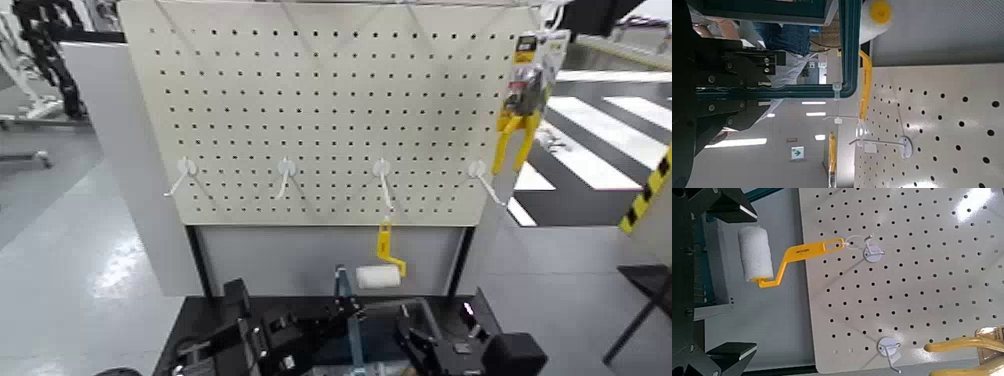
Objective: Grasp the handle of the crate.
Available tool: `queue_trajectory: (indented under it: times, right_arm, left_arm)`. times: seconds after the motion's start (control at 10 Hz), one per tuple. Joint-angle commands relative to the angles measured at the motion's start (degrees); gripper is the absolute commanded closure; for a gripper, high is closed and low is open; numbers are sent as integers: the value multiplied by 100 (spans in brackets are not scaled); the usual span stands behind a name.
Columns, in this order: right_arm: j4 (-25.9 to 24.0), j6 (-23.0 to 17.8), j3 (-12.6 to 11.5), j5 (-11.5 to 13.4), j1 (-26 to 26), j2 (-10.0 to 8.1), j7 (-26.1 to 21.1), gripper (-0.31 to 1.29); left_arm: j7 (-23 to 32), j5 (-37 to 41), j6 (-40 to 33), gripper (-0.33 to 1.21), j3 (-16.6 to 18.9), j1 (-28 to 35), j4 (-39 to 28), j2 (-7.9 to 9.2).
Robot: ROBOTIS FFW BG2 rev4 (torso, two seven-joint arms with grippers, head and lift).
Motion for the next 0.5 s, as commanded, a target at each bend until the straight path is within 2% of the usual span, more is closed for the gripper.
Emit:
queue_trajectory:
  times: [0.1, 0.5]
  right_arm:
    - [0, 0, -7, 0, 0, 0, 0, 15]
    - [9, 0, -16, 0, 0, 9, -9, 15]
  left_arm:
    - [427, 449, -5, 119, 25, 324, -370, 60]
    - [787, 747, -110, 119, -10, 614, -845, 95]
